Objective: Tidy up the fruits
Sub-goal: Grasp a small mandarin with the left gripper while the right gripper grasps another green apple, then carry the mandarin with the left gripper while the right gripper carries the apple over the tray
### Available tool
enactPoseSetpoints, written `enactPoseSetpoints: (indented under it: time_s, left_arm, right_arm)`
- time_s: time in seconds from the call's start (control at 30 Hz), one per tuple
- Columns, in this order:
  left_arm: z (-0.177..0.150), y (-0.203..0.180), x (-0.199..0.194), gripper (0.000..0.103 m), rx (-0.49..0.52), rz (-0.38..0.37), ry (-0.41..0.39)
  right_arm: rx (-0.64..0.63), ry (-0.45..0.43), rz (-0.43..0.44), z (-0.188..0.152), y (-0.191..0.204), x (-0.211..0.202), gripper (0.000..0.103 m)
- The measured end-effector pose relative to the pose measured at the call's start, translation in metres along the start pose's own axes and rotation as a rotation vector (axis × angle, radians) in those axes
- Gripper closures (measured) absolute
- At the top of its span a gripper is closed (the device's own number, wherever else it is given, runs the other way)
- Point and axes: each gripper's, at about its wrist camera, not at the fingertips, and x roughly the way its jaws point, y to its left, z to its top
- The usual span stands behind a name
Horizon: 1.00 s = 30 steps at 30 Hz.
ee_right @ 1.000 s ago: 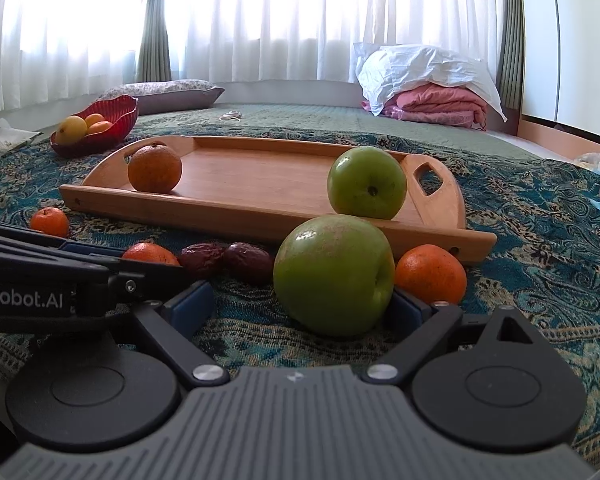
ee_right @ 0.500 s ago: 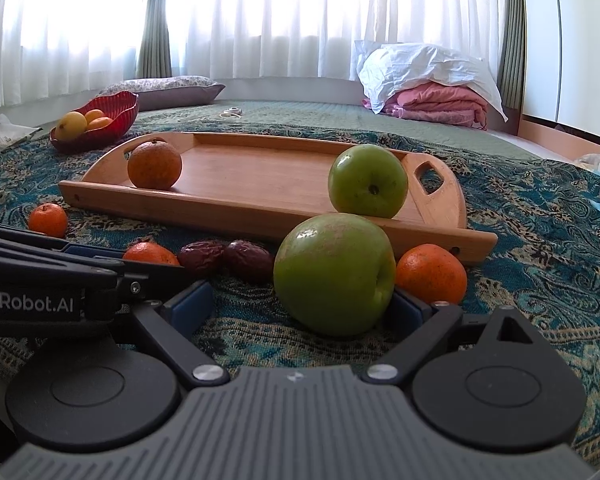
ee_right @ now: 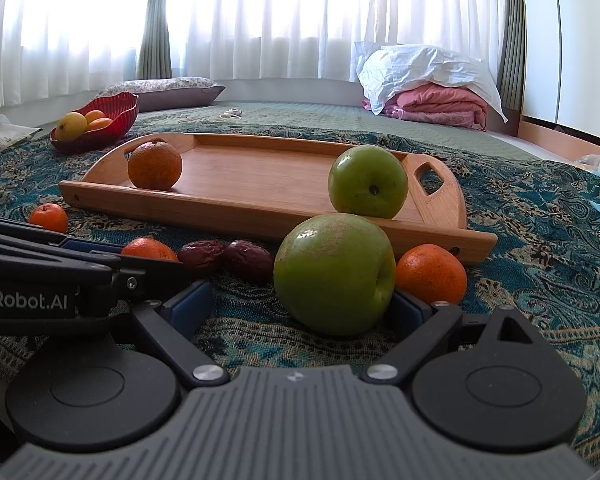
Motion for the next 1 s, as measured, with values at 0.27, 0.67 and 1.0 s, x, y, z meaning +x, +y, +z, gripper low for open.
enactPoseSetpoints:
  time_s: [0.27, 0.67, 1.0]
  left_arm:
    - [0.001, 0.000, -0.002, 0.073, -0.002, 0.016, -0.008]
    - [0.008, -0.002, -0.011, 0.073, 0.036, 0.069, -0.037]
    - [0.023, 0.006, -0.018, 0.074, 0.044, 0.140, -0.074]
  right_arm:
    - [0.003, -0.009, -0.006, 0.000, 0.001, -0.002, 0.006]
    - [0.042, -0.040, -0.048, 0.002, -0.001, -0.009, 0.034]
    - [0.063, -0.049, -0.058, 0.013, -0.007, -0.019, 0.043]
